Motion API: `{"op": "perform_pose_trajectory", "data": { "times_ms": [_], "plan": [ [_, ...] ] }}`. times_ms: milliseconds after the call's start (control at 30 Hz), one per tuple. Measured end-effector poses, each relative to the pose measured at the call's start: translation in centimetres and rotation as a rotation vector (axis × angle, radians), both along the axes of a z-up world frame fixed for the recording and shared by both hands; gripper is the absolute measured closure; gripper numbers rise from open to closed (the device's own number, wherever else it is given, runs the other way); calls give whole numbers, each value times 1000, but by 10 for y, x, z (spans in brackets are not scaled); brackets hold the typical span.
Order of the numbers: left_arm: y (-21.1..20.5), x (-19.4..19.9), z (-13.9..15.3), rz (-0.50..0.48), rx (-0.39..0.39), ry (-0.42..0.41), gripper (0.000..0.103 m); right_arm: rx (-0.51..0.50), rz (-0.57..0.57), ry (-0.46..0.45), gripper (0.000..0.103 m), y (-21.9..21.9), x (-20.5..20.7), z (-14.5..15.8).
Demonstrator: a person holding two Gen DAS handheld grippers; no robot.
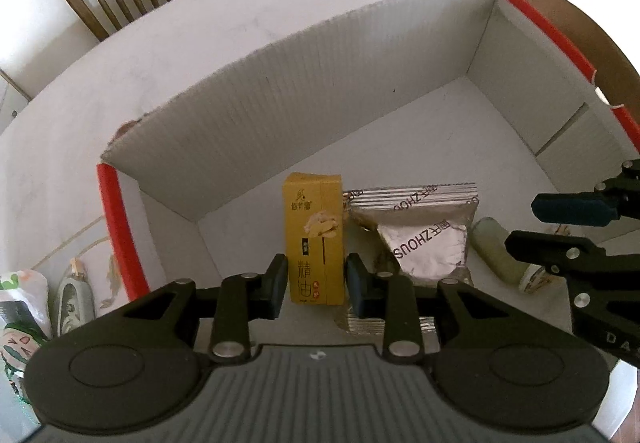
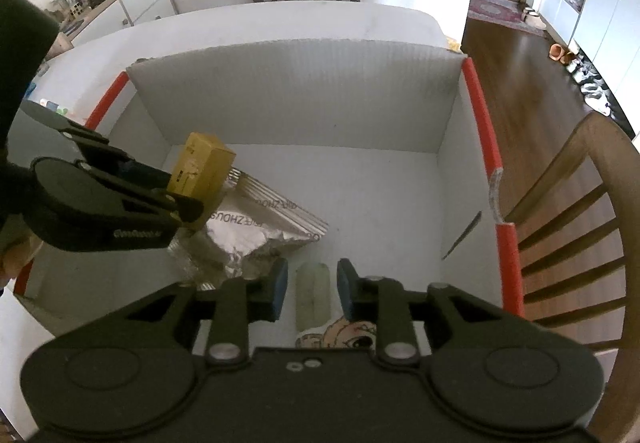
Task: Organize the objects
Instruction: 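Carry the juice box and green tube into the red box and release both, then withdraw both tools from the box back toward the table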
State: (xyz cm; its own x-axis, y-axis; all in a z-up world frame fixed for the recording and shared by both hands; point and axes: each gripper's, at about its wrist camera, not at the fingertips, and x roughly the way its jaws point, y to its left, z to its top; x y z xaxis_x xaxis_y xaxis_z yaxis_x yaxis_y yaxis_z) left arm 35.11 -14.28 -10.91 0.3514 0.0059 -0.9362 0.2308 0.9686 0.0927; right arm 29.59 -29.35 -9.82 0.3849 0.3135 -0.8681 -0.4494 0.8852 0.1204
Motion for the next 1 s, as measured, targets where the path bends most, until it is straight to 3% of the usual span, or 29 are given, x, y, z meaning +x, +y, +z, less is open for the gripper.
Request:
{"op": "perform_pose_trajectory", "data": {
  "times_ms": [333,467,1000],
  "plan": [
    [0,-18,20,-7,-51,-49,71,10,12,-44,75,-3,-17,20],
    [-1,-30,31,-14,-72,-86,52,19,14,-63,74,-2,-24,28],
    [19,-87,86,-1,-219,-235,51,83,28,-161,67,-3,-55,75]
  ]
}}
